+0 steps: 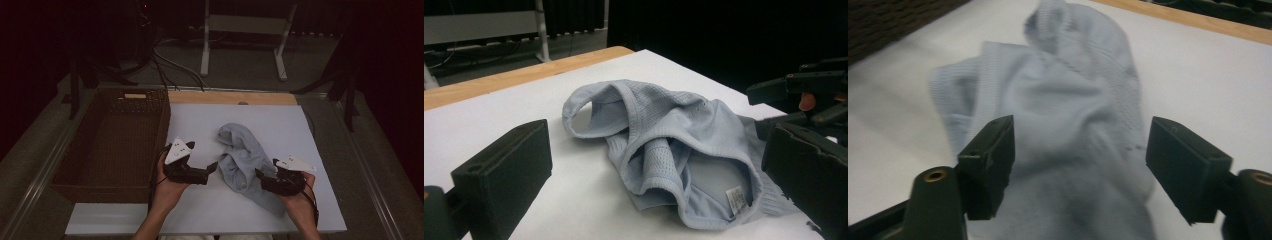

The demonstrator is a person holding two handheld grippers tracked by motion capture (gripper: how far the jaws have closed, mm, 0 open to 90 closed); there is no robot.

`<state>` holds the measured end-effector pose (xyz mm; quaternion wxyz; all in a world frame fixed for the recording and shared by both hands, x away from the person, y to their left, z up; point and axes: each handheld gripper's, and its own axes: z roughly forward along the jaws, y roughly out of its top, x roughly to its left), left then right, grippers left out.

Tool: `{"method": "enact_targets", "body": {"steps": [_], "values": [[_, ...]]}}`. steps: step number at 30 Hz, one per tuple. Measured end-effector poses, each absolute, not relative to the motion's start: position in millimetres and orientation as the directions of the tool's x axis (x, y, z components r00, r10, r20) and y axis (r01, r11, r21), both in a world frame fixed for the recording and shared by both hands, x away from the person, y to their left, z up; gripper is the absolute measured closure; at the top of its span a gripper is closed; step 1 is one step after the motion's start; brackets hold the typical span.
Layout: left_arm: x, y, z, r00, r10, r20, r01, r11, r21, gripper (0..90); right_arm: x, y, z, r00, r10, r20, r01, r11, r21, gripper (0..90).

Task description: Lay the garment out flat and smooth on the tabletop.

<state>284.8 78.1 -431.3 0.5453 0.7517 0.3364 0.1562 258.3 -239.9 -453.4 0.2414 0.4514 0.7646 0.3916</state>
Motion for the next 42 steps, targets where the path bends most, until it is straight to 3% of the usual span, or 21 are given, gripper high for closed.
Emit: {"method": "enact_targets", "body": {"steps": [16, 26, 29, 34, 39, 42], "values": [[285, 78, -432, 0.724, 0.677, -0.134, 0.337, -0.177, 0.925, 1.3, 241, -206, -459, -0.569, 0.821, -0.040, 0.470, 0.365, 0.804, 23.4], [285, 77, -433, 0.725, 0.675, -0.134, 0.339, -0.182, 0.923, 1.3, 243, -196, -474, -0.566, 0.822, -0.064, 0.500, 0.403, 0.767, 30.6], [285, 76, -434, 0.726, 0.674, -0.136, 0.342, -0.181, 0.922, 1.4, 247, -196, -478, -0.549, 0.833, -0.072, 0.511, 0.403, 0.759, 36.7], [285, 76, -435, 0.726, 0.675, -0.135, 0.343, -0.184, 0.921, 1.3, 249, -195, -481, -0.533, 0.840, -0.106, 0.521, 0.424, 0.741, 56.0], [285, 76, -434, 0.726, 0.674, -0.136, 0.342, -0.183, 0.922, 1.3, 248, -198, -478, -0.543, 0.833, -0.110, 0.516, 0.434, 0.739, 86.2], [285, 77, -434, 0.724, 0.677, -0.134, 0.341, -0.182, 0.922, 1.4, 247, -199, -474, -0.549, 0.828, -0.112, 0.507, 0.437, 0.743, 88.3]]}}
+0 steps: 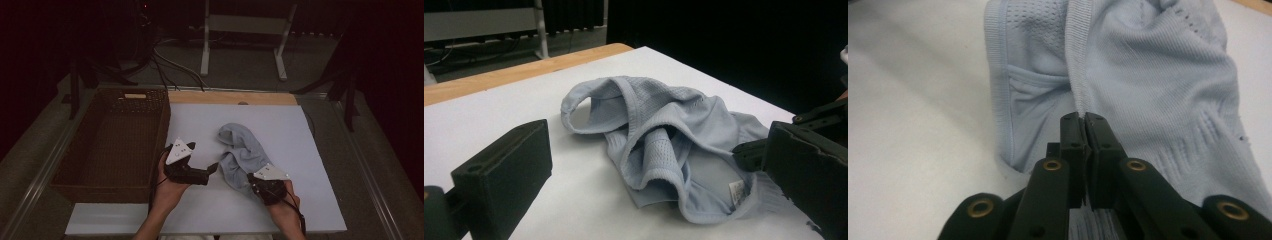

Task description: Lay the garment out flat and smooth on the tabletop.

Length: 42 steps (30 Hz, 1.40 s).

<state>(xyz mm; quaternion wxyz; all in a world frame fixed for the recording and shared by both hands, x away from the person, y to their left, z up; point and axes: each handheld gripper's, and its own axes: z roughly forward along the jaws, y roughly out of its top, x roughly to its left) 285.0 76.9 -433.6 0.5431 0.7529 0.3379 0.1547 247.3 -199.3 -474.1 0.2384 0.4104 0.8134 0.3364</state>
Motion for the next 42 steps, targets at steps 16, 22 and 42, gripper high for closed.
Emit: {"method": "enact_targets", "body": {"steps": [16, 22, 42], "values": [[285, 74, -435, 0.730, 0.671, -0.131, 0.340, -0.190, 0.921, 1.3, 255, -239, -443, -0.448, 0.888, -0.103, 0.473, 0.333, 0.816, 88.7], [285, 74, -435, 0.731, 0.670, -0.132, 0.341, -0.191, 0.920, 1.4, 261, -256, -439, -0.406, 0.910, -0.086, 0.479, 0.292, 0.828, 88.7], [284, 73, -435, 0.734, 0.667, -0.130, 0.338, -0.192, 0.921, 1.3, 271, -312, -438, -0.260, 0.965, -0.027, 0.516, 0.163, 0.841, 88.4]]}}
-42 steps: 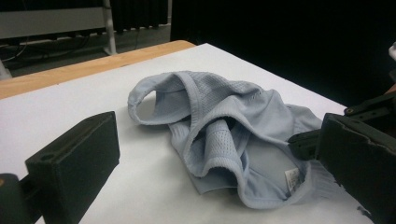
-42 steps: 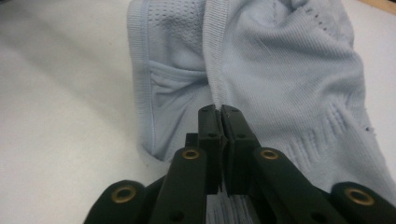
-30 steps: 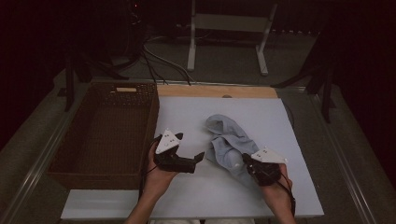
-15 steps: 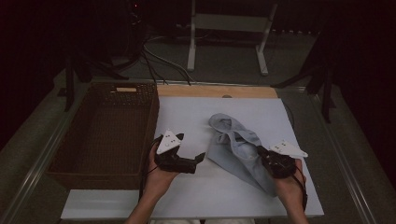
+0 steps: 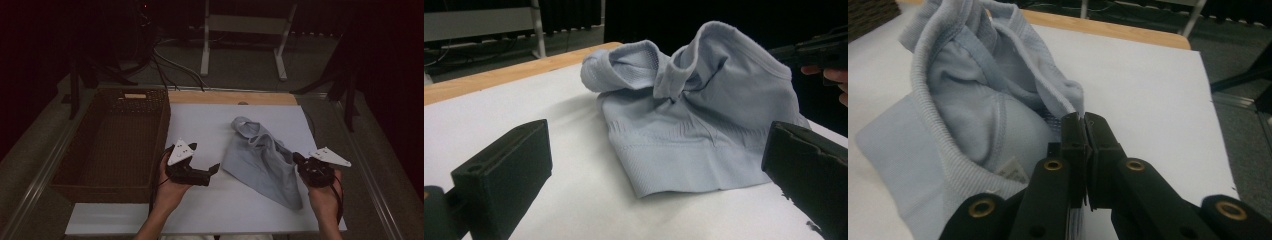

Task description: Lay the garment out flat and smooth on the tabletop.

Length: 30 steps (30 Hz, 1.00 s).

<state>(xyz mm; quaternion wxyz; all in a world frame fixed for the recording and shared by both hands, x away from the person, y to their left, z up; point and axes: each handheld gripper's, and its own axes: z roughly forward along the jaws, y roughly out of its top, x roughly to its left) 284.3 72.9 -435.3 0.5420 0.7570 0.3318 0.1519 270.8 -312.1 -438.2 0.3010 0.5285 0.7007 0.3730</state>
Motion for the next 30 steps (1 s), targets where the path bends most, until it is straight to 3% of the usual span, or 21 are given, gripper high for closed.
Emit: {"method": "enact_targets", "body": {"steps": [30], "values": [[284, 70, -438, 0.737, 0.663, -0.131, 0.342, -0.200, 0.918, 1.3, 271, -335, -442, -0.203, 0.979, -0.022, 0.535, 0.129, 0.835, 88.3]]}}
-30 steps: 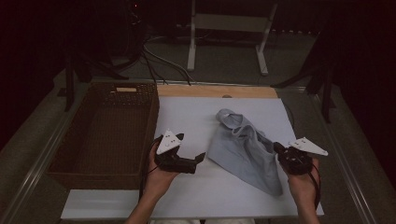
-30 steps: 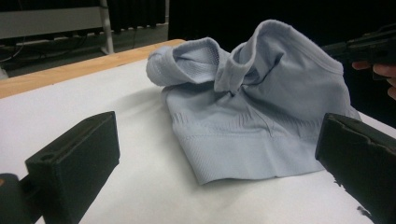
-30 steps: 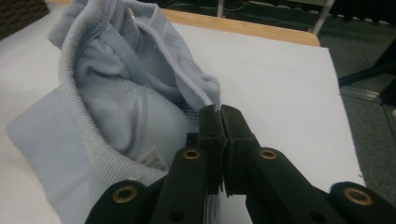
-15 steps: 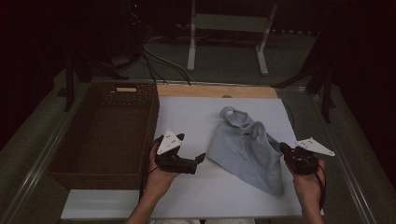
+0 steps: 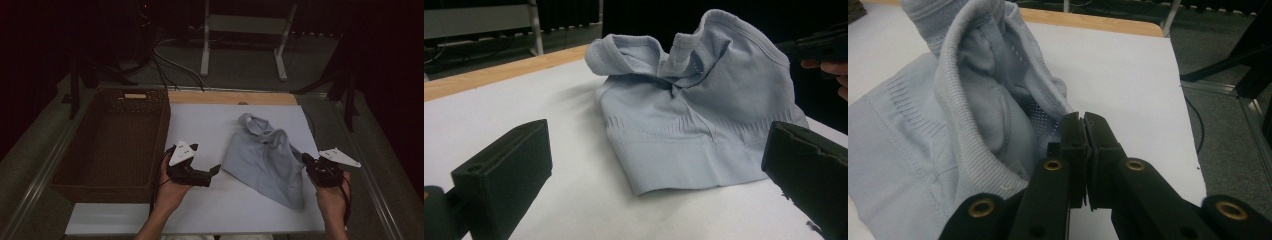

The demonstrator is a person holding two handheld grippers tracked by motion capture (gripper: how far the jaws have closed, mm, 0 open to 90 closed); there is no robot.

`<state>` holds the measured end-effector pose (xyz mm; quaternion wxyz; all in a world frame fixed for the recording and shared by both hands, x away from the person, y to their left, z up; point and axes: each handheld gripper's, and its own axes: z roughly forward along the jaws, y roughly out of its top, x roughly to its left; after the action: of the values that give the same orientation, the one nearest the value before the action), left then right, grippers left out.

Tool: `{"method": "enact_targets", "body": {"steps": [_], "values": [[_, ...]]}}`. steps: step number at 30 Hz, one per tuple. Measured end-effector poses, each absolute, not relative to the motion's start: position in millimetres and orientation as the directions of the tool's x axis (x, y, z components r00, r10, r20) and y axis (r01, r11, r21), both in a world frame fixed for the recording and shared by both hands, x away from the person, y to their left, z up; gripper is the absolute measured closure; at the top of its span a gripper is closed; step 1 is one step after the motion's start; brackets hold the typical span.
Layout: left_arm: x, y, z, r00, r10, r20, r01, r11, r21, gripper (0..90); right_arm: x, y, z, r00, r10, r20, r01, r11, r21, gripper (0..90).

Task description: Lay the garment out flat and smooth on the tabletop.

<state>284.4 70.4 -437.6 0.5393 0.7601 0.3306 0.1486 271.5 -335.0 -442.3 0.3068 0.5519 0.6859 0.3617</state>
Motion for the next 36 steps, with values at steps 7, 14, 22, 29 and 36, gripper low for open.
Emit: {"method": "enact_targets", "body": {"steps": [7, 14, 22, 29, 36], "values": [[284, 71, -437, 0.736, 0.664, -0.131, 0.342, -0.198, 0.918, 1.3, 272, -340, -443, -0.186, 0.982, -0.032, 0.541, 0.129, 0.831, 88.3], [284, 72, -436, 0.735, 0.666, -0.131, 0.339, -0.193, 0.921, 1.3, 270, -344, -441, -0.156, 0.987, -0.029, 0.534, 0.109, 0.839, 71.1], [284, 74, -436, 0.729, 0.672, -0.130, 0.338, -0.189, 0.922, 1.4, 266, -342, -430, -0.145, 0.989, 0.007, 0.484, 0.065, 0.873, 31.1], [284, 75, -435, 0.725, 0.676, -0.132, 0.338, -0.182, 0.923, 1.3, 261, -330, -420, -0.214, 0.977, 0.007, 0.439, 0.090, 0.894, 21.7], [287, 77, -432, 0.715, 0.687, -0.127, 0.330, -0.172, 0.928, 1.3, 259, -325, -421, -0.249, 0.968, 0.035, 0.455, 0.086, 0.886, 20.3]]}}
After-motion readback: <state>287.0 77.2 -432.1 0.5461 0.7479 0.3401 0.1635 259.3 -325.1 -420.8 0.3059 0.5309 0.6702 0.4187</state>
